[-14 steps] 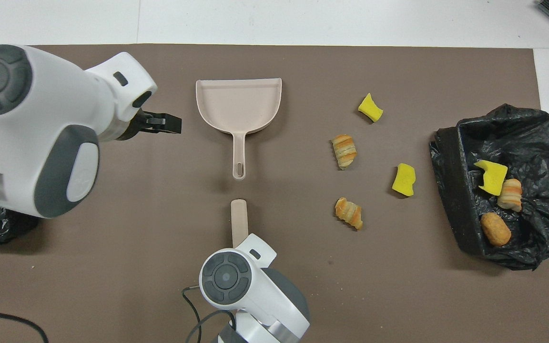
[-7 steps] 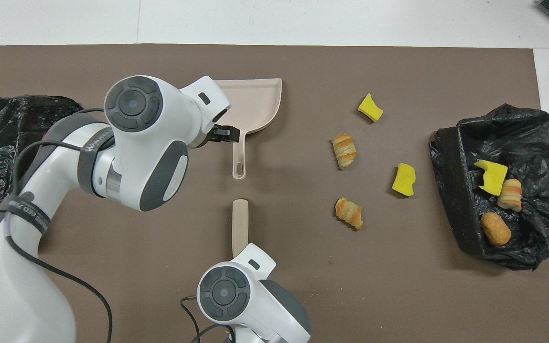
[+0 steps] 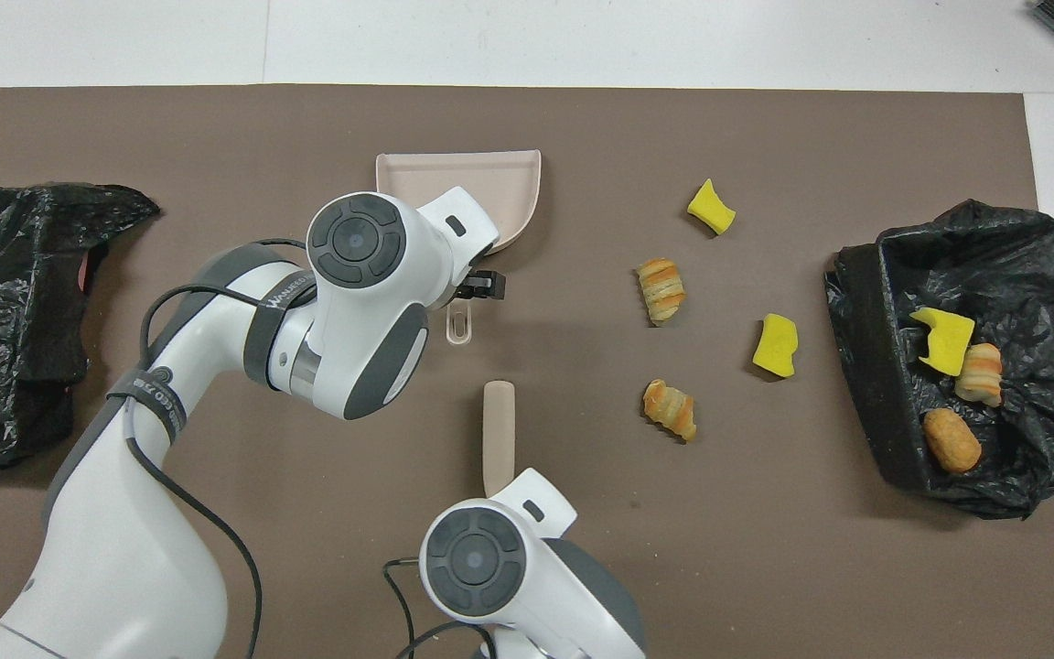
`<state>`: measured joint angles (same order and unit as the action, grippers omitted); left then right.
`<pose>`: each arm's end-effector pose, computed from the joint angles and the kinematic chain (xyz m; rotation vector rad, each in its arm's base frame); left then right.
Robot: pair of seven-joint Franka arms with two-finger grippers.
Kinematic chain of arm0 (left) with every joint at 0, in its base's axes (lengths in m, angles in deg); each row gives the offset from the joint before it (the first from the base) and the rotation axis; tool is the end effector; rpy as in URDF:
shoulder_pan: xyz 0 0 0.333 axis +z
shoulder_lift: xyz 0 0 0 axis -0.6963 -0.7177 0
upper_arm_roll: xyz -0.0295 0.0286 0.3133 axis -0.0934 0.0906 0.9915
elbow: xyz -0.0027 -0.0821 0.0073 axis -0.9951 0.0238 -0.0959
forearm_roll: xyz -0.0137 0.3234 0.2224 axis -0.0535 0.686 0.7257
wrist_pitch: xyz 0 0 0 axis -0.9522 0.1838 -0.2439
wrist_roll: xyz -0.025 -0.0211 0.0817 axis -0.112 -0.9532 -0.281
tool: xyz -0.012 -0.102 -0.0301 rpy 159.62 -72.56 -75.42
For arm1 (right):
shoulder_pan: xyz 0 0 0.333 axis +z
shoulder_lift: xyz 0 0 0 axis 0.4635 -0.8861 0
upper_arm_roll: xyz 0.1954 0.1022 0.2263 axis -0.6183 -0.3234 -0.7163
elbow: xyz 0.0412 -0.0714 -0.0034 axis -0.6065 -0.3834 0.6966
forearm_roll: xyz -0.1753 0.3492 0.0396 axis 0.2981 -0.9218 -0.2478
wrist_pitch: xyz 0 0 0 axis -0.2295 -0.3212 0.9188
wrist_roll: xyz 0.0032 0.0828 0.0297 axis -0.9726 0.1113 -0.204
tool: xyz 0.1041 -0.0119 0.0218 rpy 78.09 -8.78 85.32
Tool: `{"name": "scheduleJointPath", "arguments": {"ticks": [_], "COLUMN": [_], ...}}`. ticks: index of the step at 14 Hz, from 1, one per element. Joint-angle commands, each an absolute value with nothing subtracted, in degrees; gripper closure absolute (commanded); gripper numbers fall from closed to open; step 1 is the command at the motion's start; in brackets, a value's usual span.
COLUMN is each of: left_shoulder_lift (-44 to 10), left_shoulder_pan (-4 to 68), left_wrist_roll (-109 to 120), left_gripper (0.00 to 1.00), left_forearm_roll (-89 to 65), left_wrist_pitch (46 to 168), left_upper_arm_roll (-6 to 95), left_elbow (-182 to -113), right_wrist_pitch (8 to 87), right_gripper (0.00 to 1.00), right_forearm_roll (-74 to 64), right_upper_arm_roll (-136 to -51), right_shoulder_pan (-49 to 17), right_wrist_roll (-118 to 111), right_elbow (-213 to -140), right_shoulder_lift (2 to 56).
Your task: Sweep and dump trash in bin
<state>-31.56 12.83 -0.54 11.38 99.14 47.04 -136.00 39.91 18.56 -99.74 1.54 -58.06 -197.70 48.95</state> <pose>0.5757 -0.3563 0.3624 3.0367 -0.2487 0.1939 0.3627 0.3426 0.4131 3.0629 -0.2055 -0.2928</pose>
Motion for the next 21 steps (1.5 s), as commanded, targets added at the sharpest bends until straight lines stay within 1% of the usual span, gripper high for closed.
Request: {"name": "scheduleJointPath", "arguments": {"ticks": [1, 2, 6, 10, 11, 14, 17, 20, 21], "left_shoulder_lift": [-31.0, -31.0, -30.8, -27.3, -26.5, -24.3, -22.2, -21.5, -21.0], "left_shoulder_pan": [11.9, 11.9, 12.4, 14.0, 14.8, 16.4, 16.4, 16.4, 16.4], "left_wrist_roll": [-1.8, -1.7, -0.7, 7.2, 10.5, 20.1, 35.6, 49.5, 52.6], "left_gripper": [0.83, 1.00, 1.00, 1.00, 1.00, 1.00, 1.00, 1.00, 1.00], "left_forearm_roll": [12.6, 12.6, 12.7, 12.7, 12.7, 12.7, 12.7, 14.8, 15.4], "left_wrist_pitch": [99.8, 99.4, 97.1, 93.1, 91.5, 85.7, 81.1, 78.6, 78.3], "left_upper_arm_roll": [47.9, 47.9, 48.0, 48.6, 48.6, 48.7, 51.4, 52.1, 52.1], "left_elbow": [-137.6, -137.6, -136.8, -136.7, -136.7, -136.7, -136.7, -137.1, -137.6], "right_wrist_pitch": [35.8, 35.1, 34.7, 35.5, 35.5, 35.5, 35.3, 38.0, 38.6], "right_gripper": [1.00, 1.00, 1.00, 1.00, 1.00, 1.00, 1.00, 1.00, 1.00], "right_forearm_roll": [21.0, 22.4, 25.0, 28.2, 29.8, 31.3, 31.3, 32.0, 32.6], "right_upper_arm_roll": [-100.3, -100.2, -100.3, -100.3, -100.3, -100.3, -100.6, -100.5, -100.6], "right_shoulder_pan": [-6.6, -8.2, -20.4, -31.3, -33.0, -34.6, -34.5, -34.4, -34.6], "right_wrist_roll": [-52.2, -51.0, -40.7, -30.2, -29.7, -29.7, -29.7, -29.9, -29.6], "right_elbow": [-200.9, -200.9, -200.9, -200.9, -200.9, -200.9, -201.1, -201.4, -201.3], "right_shoulder_lift": [56.7, 57.5, 58.4, 56.3, 55.7, 52.9, 50.9, 47.0, 46.7]}}
